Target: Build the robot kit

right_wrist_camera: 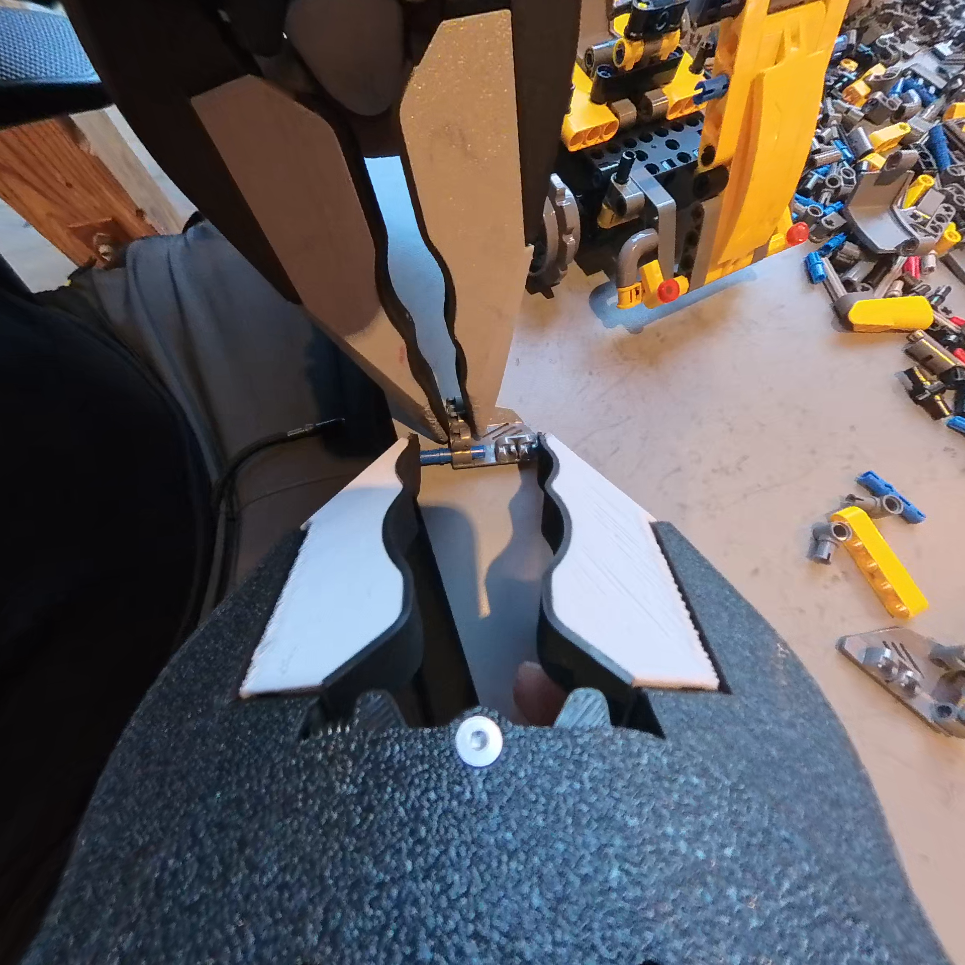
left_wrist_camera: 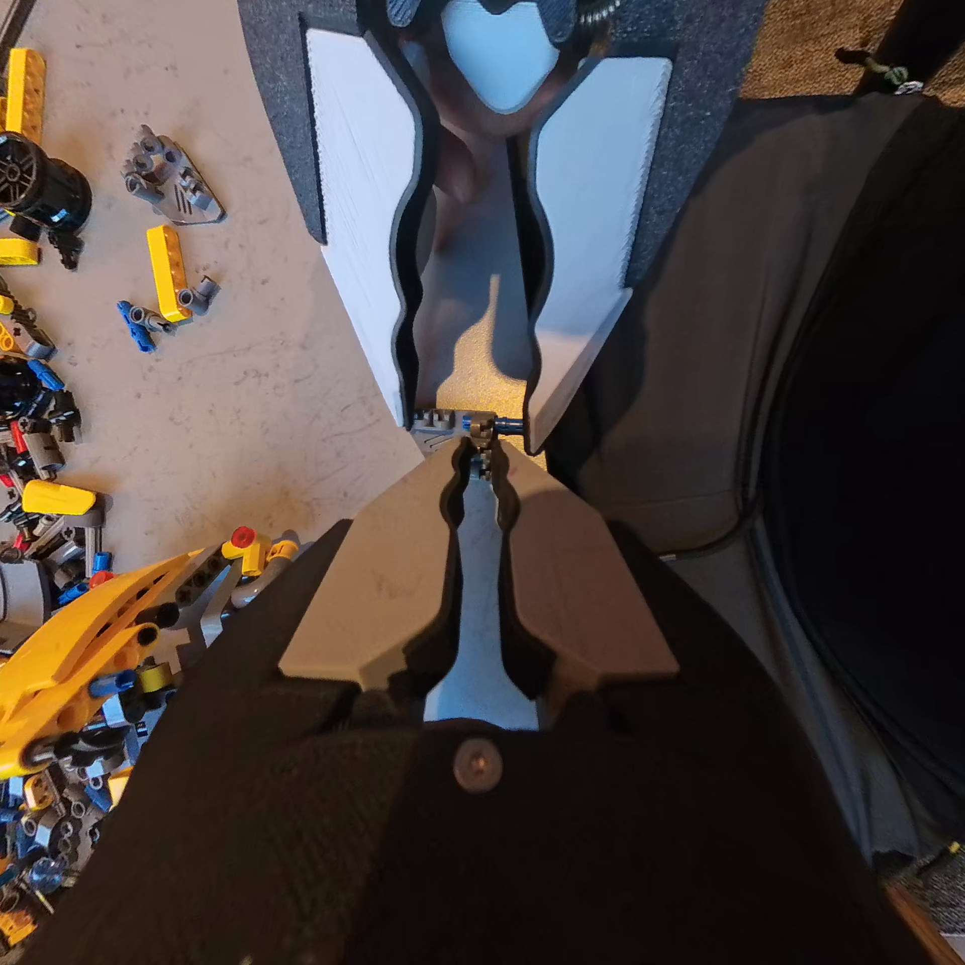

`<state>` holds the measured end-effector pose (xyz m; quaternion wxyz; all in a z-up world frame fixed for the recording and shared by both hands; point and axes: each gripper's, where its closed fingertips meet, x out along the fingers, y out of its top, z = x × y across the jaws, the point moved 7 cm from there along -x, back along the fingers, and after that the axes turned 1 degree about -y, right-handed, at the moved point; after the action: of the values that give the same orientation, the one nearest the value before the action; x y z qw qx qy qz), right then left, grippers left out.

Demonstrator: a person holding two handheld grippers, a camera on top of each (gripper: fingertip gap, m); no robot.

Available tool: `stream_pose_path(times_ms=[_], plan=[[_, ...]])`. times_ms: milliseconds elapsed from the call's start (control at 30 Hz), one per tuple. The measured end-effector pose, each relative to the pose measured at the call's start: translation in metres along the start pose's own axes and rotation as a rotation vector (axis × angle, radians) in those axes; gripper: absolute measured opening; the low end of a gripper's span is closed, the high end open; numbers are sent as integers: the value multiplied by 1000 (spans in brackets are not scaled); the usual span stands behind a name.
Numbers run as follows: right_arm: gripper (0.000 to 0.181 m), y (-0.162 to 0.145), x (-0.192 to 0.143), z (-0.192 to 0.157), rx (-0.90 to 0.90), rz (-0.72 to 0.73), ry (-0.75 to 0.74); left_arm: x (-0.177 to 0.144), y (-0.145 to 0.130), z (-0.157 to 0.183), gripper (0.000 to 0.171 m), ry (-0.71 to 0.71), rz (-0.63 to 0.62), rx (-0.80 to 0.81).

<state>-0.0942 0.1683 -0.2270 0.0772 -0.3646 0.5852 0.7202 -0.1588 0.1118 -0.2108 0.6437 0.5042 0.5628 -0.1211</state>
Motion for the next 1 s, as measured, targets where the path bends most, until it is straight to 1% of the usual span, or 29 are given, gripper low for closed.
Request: stream_pose_path(times_ms=[267,300,400,533,600,767,1000], plan=[[44,1,1,1,-5,-7,33,0,0,1,6,-2,-2,19],[40,1,1,2,-6,-7,41,0,0,2,6,-11,1,25],[40,1,2,2,11,-13,89,-2,-1,3,6,-40,12,25],[41,2,-1,6,97,-2,176,-3,1,2,6,-62,26,-2],[38,2,-1,5,93,7,169,-2,0,3,5,-64,6,4],[37,0,-3,5,93,27,98,-1,-2,2,6,-30,40,-49],[38,-1,-6,2,62,38,40,0,-2,7,6,36,56,-18]])
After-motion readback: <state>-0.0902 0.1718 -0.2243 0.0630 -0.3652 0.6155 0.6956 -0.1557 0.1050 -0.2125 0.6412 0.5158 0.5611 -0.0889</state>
